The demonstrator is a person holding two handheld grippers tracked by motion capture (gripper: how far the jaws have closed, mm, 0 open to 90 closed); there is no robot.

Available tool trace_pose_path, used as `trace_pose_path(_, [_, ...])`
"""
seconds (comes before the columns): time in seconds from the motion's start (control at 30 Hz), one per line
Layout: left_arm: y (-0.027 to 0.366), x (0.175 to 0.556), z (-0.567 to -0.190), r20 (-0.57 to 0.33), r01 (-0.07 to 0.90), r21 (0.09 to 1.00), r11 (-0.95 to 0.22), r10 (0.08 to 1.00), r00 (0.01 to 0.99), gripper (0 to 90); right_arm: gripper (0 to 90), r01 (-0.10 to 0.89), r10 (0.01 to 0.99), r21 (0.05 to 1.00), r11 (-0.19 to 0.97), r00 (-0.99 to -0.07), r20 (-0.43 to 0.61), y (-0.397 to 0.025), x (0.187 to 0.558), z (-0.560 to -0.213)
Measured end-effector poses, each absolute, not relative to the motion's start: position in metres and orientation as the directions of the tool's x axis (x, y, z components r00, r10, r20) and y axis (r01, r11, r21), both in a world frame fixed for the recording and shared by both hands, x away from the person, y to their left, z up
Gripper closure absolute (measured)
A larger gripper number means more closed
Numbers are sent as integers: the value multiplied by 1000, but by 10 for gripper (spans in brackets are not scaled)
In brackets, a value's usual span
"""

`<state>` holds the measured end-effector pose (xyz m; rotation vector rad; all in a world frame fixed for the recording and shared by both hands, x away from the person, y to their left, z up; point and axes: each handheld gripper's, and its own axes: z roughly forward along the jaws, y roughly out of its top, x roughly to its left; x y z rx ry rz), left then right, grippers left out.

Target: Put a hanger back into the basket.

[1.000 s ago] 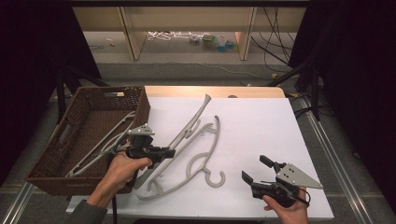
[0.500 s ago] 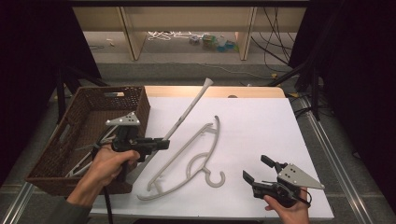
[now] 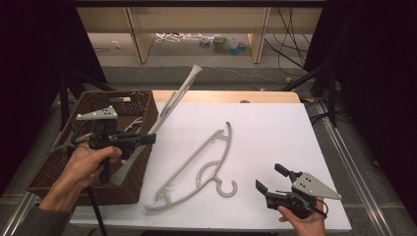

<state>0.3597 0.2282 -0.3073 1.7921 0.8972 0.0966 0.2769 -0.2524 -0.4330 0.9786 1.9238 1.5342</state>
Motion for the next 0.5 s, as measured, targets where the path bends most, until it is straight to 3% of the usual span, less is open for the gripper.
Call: trace_pose_path(0.5, [288, 352, -302, -305, 509, 853, -113, 684, 663, 816, 174, 234, 781, 965, 120, -622, 54, -251, 277, -434])
